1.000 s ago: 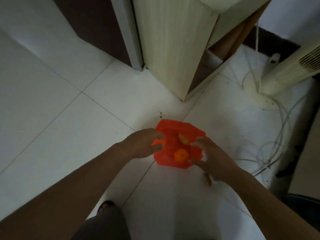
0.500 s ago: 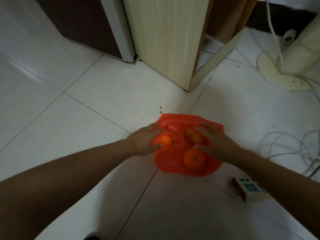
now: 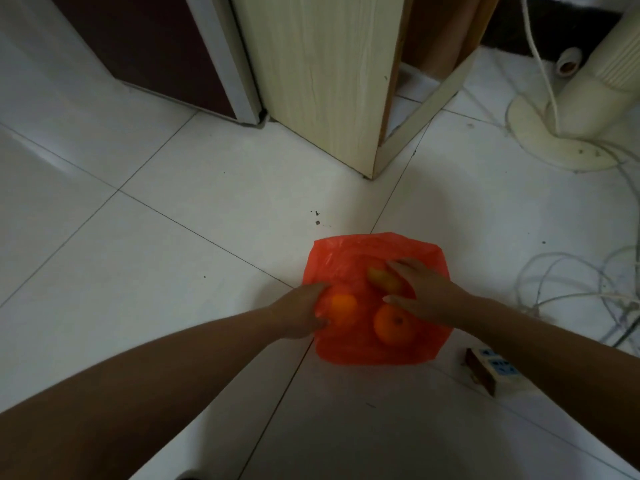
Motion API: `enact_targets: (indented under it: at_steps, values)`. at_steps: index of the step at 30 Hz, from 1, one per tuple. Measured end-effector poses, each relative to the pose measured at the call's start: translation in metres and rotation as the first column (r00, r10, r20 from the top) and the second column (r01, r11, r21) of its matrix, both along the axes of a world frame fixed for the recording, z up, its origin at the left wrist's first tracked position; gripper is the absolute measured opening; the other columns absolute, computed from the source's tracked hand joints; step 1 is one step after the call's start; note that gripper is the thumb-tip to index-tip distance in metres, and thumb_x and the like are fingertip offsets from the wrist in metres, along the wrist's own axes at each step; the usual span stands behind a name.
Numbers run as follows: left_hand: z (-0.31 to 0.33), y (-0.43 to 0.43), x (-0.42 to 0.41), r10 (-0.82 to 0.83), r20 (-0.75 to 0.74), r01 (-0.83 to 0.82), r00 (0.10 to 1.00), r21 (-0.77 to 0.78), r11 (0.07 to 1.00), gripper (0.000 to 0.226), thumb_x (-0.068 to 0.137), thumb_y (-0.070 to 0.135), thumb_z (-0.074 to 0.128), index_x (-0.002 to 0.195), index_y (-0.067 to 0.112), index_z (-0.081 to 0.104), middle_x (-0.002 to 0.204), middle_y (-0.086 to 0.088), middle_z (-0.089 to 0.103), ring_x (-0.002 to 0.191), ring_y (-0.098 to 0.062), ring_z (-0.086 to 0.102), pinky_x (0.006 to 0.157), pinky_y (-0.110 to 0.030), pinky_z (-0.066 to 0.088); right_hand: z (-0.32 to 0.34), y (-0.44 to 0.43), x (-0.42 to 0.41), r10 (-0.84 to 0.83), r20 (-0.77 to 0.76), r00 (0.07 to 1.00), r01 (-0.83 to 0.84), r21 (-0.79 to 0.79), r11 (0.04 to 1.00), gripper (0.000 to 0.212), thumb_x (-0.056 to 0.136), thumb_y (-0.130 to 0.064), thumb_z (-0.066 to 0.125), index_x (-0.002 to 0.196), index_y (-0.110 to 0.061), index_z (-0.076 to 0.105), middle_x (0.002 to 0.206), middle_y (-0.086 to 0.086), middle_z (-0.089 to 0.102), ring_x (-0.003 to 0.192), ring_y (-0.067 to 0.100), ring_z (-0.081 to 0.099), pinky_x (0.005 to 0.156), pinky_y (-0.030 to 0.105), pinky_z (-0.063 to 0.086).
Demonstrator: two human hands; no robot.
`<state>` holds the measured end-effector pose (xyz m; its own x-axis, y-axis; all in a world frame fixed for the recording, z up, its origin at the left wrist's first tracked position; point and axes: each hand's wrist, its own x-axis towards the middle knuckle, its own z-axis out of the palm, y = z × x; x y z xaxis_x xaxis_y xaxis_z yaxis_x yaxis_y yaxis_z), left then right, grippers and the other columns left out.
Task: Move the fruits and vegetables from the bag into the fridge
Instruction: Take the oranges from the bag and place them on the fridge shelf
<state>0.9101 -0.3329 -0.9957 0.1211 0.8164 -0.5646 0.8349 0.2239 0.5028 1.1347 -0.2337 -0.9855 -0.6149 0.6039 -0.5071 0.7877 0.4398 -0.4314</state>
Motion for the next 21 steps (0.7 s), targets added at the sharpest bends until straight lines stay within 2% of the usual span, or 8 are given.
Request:
enact_targets:
  at_steps: [4, 9, 11, 13, 15, 17, 21]
  values:
    - [-0.002, 0.0, -0.003, -0.037, 0.008, 0.037, 0.999, 0.006, 0.999, 0.072, 0.083, 0.025, 0.068, 0.143, 0.015, 0.029, 0.142, -0.009, 0.042, 0.127, -0.025, 0.043, 0.102, -0.031, 0.037, 0.002, -0.005, 0.023, 0.079, -0.061, 0.995, -0.075, 0.073, 0.995, 0.073, 0.088, -0.048, 0.054, 0.147, -0.027, 0.017, 0.154, -0.001, 0.017, 0.138, 0.019, 0.024, 0.11, 0.034, 0.025]
    - [0.005, 0.005, -0.008, -0.015, -0.007, 0.015, 1.0, 0.059, 0.998, 0.072, 0.083, 0.023, 0.068, 0.143, 0.015, 0.03, 0.143, -0.008, 0.041, 0.126, -0.023, 0.043, 0.096, -0.023, 0.035, 0.001, -0.016, 0.032, 0.12, -0.164, 0.979, -0.089, 0.183, 0.979, 0.071, 0.083, -0.044, 0.063, 0.141, -0.039, 0.021, 0.147, -0.002, 0.032, 0.134, 0.017, 0.031, 0.11, 0.036, 0.031]
    - [0.006, 0.006, -0.01, -0.009, -0.008, 0.009, 1.0, 0.068, 0.998, 0.072, 0.083, 0.024, 0.068, 0.143, 0.017, 0.03, 0.143, -0.009, 0.041, 0.124, -0.023, 0.044, 0.095, -0.023, 0.036, 0.0, -0.019, 0.029, 0.179, -0.191, 0.965, -0.13, 0.243, 0.961, 0.066, 0.082, -0.041, 0.066, 0.139, -0.033, 0.034, 0.145, 0.0, 0.037, 0.132, 0.018, 0.034, 0.11, 0.041, 0.032]
    - [0.008, 0.006, -0.01, -0.017, 0.001, 0.017, 1.0, 0.067, 0.998, 0.071, 0.083, 0.024, 0.068, 0.144, 0.017, 0.03, 0.144, -0.008, 0.04, 0.125, -0.022, 0.044, 0.096, -0.024, 0.036, -0.002, -0.024, 0.023, 0.252, -0.167, 0.953, -0.206, 0.25, 0.946, 0.06, 0.082, -0.034, 0.067, 0.137, -0.023, 0.043, 0.151, 0.0, 0.029, 0.134, 0.018, 0.031, 0.112, 0.035, 0.026]
    - [0.009, 0.004, -0.011, -0.019, 0.011, 0.018, 1.0, 0.061, 0.998, 0.071, 0.084, 0.024, 0.068, 0.144, 0.017, 0.03, 0.144, -0.008, 0.04, 0.126, -0.022, 0.043, 0.098, -0.024, 0.036, -0.007, -0.029, 0.02, 0.316, -0.132, 0.94, -0.28, 0.233, 0.931, 0.059, 0.084, -0.031, 0.065, 0.137, -0.02, 0.043, 0.154, 0.003, 0.022, 0.137, 0.018, 0.029, 0.11, 0.03, 0.025]
    - [0.01, 0.002, -0.013, -0.017, 0.002, 0.017, 1.0, 0.044, 0.999, 0.071, 0.084, 0.025, 0.067, 0.144, 0.018, 0.03, 0.143, -0.008, 0.041, 0.125, -0.022, 0.044, 0.098, -0.025, 0.036, -0.012, -0.033, 0.019, 0.336, -0.102, 0.936, -0.31, 0.204, 0.928, 0.059, 0.086, -0.034, 0.062, 0.139, -0.021, 0.039, 0.152, 0.005, 0.025, 0.137, 0.019, 0.029, 0.112, 0.035, 0.029]
    - [0.011, 0.001, -0.019, 0.005, 0.022, -0.006, 1.0, 0.043, 0.999, 0.068, 0.083, 0.02, 0.068, 0.142, 0.019, 0.034, 0.137, -0.008, 0.048, 0.117, -0.022, 0.051, 0.092, -0.023, 0.041, -0.019, -0.035, 0.025, 0.348, 0.027, 0.937, -0.348, 0.15, 0.925, 0.062, 0.091, -0.04, 0.053, 0.145, -0.026, 0.025, 0.154, -0.001, 0.018, 0.141, 0.017, 0.02, 0.112, 0.033, 0.024]
